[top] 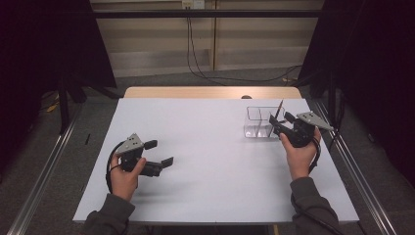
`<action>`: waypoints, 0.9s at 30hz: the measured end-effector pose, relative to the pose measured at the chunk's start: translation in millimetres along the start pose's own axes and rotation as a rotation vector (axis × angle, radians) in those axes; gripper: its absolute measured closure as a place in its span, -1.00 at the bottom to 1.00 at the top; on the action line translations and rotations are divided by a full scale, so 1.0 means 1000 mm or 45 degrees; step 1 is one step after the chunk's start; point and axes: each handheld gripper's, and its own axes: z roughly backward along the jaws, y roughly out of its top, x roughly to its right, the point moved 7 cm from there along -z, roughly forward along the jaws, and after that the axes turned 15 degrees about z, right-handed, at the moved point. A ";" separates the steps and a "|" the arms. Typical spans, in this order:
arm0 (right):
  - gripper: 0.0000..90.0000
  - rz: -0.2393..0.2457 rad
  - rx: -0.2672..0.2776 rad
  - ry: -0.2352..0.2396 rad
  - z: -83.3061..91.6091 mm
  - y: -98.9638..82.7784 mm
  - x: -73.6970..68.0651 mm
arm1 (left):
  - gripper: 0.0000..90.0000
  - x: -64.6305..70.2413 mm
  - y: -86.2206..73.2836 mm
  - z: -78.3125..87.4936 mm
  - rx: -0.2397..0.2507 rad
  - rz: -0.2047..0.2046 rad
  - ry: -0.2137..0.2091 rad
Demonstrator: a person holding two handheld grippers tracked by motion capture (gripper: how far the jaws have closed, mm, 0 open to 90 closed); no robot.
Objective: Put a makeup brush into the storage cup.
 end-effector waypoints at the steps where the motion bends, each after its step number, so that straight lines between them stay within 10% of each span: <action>1: -0.24 -0.003 0.000 -0.007 0.000 0.000 0.000 | -0.93 0.000 0.000 0.000 -0.007 -0.001 0.008; 27: -0.46 0.039 -0.027 0.105 0.026 -0.004 -0.021 | -0.94 0.000 0.000 -0.001 0.005 0.011 -0.008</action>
